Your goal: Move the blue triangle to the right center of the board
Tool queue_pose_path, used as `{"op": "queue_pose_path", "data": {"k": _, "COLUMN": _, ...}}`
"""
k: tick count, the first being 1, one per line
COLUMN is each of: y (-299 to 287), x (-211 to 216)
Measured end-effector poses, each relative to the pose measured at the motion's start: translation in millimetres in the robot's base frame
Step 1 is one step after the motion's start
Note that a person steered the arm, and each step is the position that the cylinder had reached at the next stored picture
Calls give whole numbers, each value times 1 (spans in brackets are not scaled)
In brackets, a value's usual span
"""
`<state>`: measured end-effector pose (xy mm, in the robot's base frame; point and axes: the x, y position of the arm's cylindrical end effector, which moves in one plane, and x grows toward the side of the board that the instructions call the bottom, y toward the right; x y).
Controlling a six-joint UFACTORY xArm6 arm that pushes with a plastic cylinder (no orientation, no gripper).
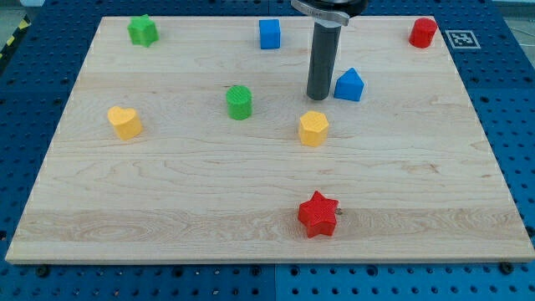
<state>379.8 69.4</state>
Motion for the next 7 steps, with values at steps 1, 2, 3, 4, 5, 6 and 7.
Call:
{"op": "queue_pose_path", "data": {"k": 1, "y": -7, "x": -11}}
{"op": "queue_pose_path", "data": {"k": 2, "y": -7, "x": -13}}
{"op": "queue_pose_path", "data": {"k": 3, "y": 14, "x": -13}}
{"op": "queue_pose_path", "data": {"k": 4, "y": 20, "x": -12}}
{"op": "queue_pose_path", "data": {"k": 5, "y": 20, "x": -12}}
{"op": "queue_pose_path", "data": {"k": 6, "y": 21, "x": -12}}
{"op": "queue_pose_path", "data": {"k": 7, "y": 22, "x": -12}}
